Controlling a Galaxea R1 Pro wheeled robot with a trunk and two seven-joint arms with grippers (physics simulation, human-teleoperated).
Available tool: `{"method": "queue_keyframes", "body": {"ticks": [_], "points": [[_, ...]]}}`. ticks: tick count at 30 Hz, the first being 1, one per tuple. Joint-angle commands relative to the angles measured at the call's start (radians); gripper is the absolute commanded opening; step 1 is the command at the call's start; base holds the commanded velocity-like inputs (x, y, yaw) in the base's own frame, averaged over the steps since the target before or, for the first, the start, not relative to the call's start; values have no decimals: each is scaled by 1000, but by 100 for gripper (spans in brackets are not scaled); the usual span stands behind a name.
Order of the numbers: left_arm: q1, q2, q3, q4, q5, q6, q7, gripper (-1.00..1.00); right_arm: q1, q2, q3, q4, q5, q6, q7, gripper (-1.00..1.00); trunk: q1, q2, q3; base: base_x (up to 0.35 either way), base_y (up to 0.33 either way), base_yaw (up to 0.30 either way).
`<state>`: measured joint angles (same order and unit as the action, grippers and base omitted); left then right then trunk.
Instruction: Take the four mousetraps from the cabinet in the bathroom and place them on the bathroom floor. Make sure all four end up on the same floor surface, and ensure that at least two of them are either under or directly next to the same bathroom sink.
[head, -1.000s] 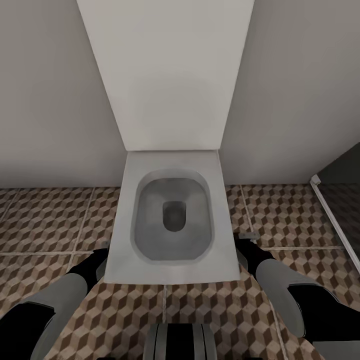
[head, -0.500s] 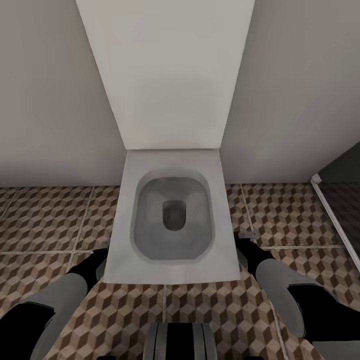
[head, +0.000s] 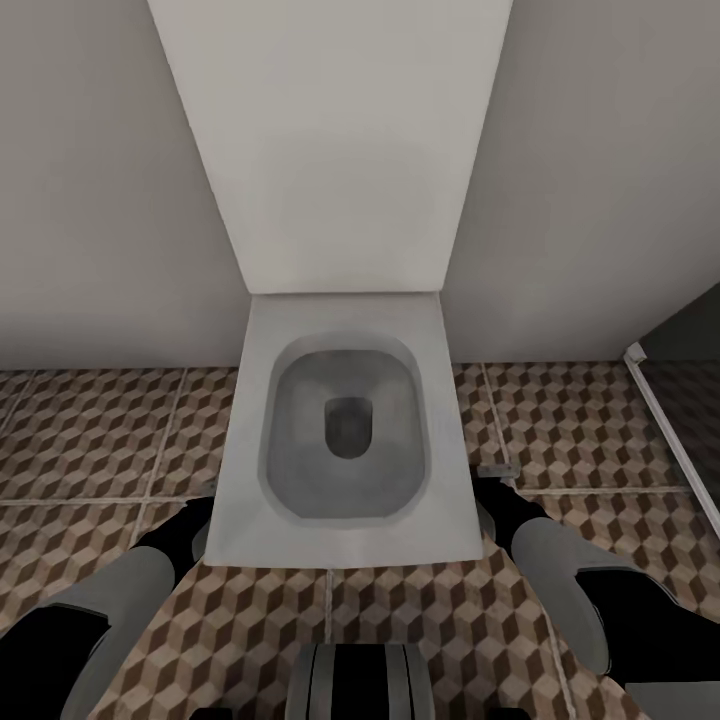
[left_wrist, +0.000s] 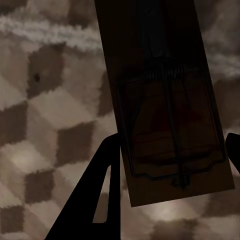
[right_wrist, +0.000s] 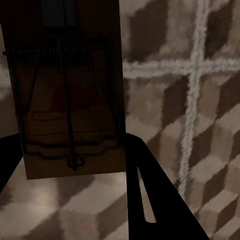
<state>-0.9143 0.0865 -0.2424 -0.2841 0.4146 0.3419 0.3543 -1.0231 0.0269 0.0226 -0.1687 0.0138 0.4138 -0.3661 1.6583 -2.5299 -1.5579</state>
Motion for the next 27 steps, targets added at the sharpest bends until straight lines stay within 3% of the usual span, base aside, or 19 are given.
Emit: {"method": "queue_keyframes", "body": {"ticks": [1,16,27], "points": [[0,1,-9,-3,7,6,10,-100,0,0,2,-2,-2,7,-2,-100,0,0,-4,0,0,0],[0,0,-9,-3,8,6,9,-100,0,1,2,-2,-2,7,-2,-100,3,-2,-28,0,0,0],[0,-1,-9,-3,8,6,9,-100,0,1,2,-2,-2,6,-2,-100,3,-2,-28,0,0,0]]}}
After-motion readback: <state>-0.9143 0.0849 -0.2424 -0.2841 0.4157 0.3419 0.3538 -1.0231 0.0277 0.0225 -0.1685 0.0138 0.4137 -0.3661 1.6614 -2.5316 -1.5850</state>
